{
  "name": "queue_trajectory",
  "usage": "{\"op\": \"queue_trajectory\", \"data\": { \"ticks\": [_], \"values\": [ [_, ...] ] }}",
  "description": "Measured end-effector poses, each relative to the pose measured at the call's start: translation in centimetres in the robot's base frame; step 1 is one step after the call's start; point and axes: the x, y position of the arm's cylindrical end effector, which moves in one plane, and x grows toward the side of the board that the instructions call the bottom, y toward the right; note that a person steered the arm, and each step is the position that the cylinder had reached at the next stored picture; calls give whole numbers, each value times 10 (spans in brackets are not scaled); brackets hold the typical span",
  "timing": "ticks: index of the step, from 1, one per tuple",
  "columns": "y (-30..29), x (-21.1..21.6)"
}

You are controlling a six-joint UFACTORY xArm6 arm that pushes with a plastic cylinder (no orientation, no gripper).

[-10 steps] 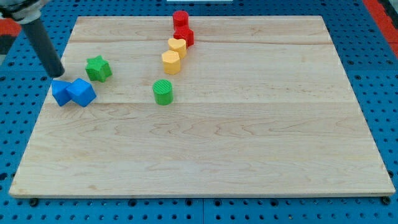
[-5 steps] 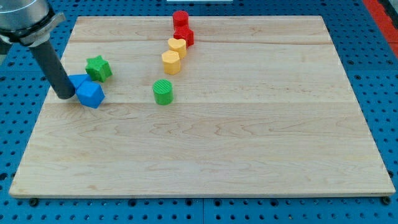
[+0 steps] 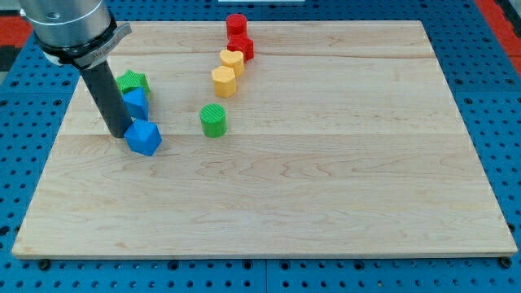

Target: Move the blue cube to the bottom of the green circle

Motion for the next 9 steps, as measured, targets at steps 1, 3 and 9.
{"op": "queue_trajectory", "data": {
  "ticks": [1, 3, 9],
  "values": [
    [0, -12],
    [24, 3],
    [73, 72]
  ]
}}
